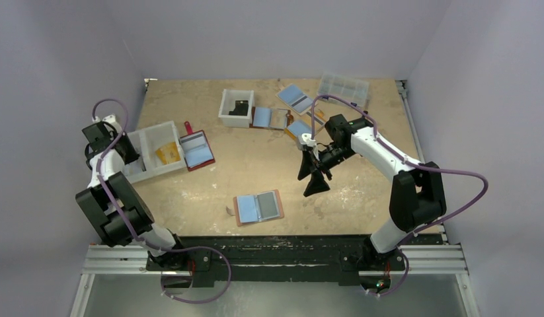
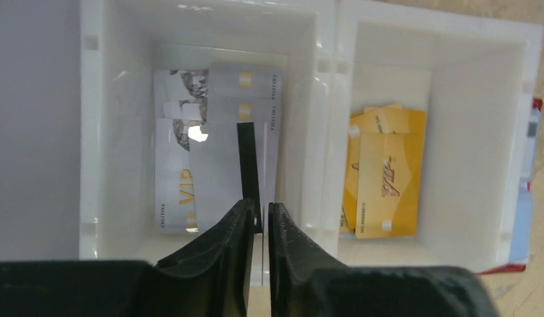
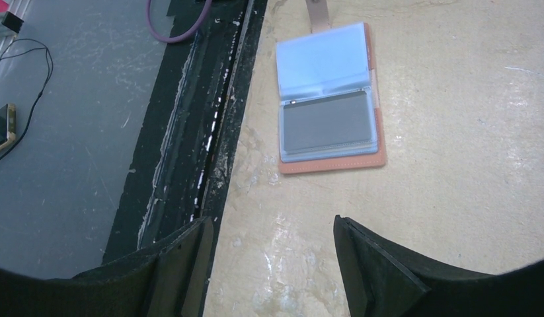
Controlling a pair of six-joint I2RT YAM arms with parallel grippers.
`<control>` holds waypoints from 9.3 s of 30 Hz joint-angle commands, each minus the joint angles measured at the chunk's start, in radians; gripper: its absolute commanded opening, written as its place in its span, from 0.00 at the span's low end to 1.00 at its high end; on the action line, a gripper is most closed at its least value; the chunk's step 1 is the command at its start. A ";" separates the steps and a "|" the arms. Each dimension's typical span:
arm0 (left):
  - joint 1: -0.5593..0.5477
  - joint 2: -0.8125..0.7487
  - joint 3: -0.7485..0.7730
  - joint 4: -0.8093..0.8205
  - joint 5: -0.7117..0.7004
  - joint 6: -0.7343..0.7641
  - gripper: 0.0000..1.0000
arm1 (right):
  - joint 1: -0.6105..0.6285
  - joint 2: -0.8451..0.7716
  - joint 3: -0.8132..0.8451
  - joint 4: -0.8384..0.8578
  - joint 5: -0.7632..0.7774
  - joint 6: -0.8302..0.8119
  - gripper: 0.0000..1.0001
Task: Take the credit cards out of the card holder
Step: Place the credit card in the storage box, then remove the credit card from the card holder.
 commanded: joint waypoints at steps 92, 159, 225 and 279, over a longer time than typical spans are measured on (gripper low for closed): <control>-0.799 -0.831 -0.344 -0.212 0.411 -0.770 0.99 | -0.051 -0.248 -0.062 0.109 0.076 0.147 0.78; -1.567 0.146 -0.012 -0.161 -0.343 -1.023 0.63 | -0.039 -0.217 -0.216 0.271 0.115 0.127 0.78; -1.435 0.211 -0.062 0.125 -0.194 -0.869 0.07 | 0.148 0.165 -0.193 0.821 0.538 1.245 0.00; -1.284 -0.093 -0.441 0.579 0.070 -1.198 0.47 | 0.233 0.242 -0.111 0.779 0.385 1.221 0.35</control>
